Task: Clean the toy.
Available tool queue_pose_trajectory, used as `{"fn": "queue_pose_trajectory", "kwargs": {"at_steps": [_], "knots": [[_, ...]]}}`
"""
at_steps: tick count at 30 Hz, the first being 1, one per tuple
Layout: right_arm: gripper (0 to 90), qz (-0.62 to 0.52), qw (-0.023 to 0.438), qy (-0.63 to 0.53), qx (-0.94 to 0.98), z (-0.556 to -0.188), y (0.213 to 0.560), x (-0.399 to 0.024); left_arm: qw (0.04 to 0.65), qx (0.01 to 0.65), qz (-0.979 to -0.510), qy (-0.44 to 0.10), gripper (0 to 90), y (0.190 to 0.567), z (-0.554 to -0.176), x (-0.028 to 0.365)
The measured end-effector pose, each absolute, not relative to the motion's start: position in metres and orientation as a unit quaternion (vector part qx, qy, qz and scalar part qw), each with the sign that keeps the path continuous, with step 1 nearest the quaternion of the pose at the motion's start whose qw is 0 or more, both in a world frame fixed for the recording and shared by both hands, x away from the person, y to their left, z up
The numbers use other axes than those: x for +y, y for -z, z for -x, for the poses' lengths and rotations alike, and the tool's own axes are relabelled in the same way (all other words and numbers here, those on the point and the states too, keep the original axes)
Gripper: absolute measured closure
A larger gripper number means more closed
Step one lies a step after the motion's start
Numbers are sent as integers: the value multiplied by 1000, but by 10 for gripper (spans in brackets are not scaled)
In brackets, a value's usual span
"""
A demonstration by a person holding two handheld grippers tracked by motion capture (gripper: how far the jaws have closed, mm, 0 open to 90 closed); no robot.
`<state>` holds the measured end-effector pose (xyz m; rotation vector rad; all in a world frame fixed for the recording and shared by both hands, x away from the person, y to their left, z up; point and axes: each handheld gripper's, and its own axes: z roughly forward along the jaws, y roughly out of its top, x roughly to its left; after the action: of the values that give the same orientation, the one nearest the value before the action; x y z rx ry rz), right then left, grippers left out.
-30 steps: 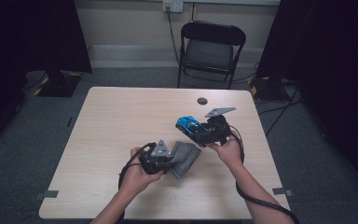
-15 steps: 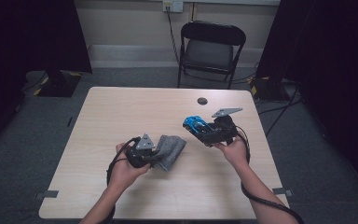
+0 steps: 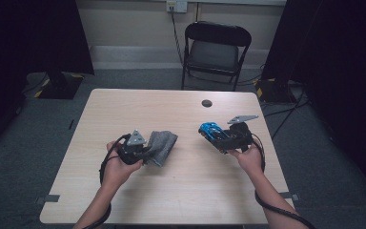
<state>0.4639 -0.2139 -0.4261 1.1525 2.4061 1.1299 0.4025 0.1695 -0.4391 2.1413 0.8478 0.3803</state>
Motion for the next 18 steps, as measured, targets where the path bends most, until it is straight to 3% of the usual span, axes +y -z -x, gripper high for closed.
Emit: {"fn": "queue_pose_trajectory", "kwargs": {"at_steps": [18], "knots": [[279,-418,140,-362,821,-456,446,-246,381,381,-825,-167,774,445,-408,201]]}}
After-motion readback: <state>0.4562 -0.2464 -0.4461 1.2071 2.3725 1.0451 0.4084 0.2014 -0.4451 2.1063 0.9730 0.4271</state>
